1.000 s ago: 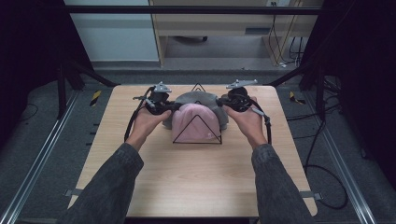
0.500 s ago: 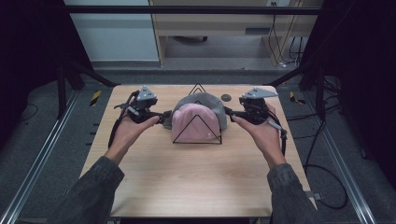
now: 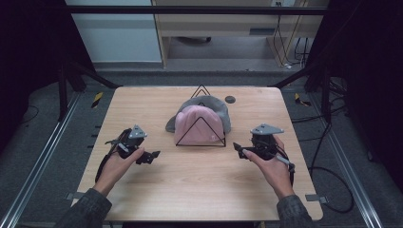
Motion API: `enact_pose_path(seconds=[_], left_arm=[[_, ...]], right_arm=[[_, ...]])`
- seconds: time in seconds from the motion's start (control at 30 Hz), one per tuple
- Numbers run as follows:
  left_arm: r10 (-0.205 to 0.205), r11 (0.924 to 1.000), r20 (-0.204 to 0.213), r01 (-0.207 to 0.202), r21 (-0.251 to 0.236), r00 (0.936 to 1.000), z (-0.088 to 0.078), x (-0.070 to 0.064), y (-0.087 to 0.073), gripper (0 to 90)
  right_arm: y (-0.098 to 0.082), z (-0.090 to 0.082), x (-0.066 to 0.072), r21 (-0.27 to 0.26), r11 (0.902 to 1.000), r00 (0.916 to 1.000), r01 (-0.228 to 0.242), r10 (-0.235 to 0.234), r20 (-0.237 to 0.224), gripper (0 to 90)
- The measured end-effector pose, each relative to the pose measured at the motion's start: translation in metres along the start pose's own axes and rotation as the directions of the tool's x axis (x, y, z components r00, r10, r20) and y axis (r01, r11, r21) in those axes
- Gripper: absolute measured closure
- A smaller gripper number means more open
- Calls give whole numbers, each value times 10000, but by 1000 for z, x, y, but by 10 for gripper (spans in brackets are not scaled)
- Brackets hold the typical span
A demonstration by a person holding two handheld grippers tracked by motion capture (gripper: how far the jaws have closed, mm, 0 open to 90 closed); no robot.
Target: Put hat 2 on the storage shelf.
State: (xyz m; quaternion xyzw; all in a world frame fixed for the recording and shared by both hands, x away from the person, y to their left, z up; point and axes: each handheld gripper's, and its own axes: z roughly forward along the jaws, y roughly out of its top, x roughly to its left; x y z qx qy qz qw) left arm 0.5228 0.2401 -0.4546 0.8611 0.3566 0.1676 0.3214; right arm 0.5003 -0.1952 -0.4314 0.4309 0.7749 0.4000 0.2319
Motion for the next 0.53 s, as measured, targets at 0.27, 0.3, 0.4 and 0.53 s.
enact_pose_path(seconds=[0.27, 0.3, 0.4, 0.53], left_arm=[[-187, 9947, 284, 157, 1018, 9994, 17, 0, -24, 65], [-188, 9924, 358, 143, 1219, 9992, 20, 0, -27, 64], [-117, 9911, 416, 60, 1332, 9991, 25, -2, -31, 19], [-164, 9935, 366, 122, 1130, 9992, 26, -3, -33, 7]], right_arm=[[-37, 25, 0, 1506, 9878, 9992, -386, 365, 172, 115], [-40, 26, 0, 1589, 9863, 9990, -435, 421, 125, 116], [-48, 29, 2, 1934, 9807, 9996, -294, 282, 93, 113], [-57, 34, 4, 2409, 9705, 9999, -129, 117, 64, 103]])
